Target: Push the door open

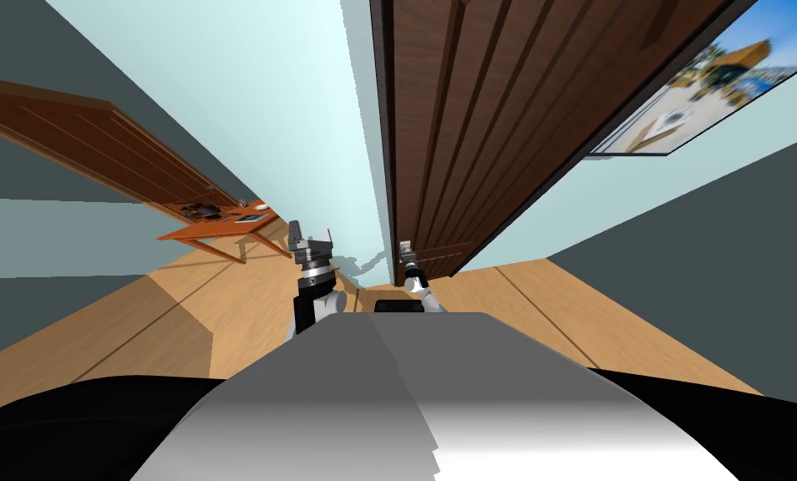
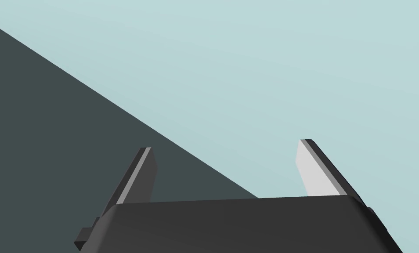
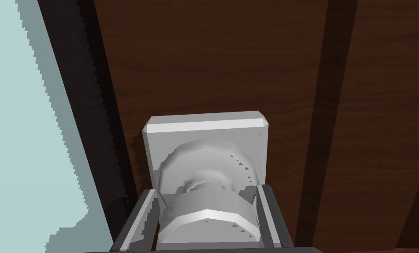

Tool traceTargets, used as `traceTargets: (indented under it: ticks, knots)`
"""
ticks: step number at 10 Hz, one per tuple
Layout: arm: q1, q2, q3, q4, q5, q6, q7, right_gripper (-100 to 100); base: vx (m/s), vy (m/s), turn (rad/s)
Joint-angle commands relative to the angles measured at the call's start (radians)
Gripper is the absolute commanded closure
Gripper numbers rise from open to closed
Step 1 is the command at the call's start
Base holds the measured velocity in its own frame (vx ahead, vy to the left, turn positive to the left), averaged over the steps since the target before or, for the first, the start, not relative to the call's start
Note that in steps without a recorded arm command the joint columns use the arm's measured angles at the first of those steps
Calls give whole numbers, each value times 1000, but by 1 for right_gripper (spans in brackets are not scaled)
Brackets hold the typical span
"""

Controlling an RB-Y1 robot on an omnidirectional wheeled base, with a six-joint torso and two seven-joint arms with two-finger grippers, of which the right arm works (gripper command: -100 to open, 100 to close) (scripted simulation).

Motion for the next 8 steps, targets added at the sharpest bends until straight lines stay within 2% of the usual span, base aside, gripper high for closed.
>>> traceTargets:
  ticks: [1, 4, 8]
  knots:
    - [4, -4, -5, -4, -2, -2, 2, 100, -9, -49, 198]
    - [19, -19, -23, -20, -12, -8, 12, 100, -60, -151, 324]
    - [55, -45, -65, -58, -34, -22, 36, 100, -127, -151, 395]
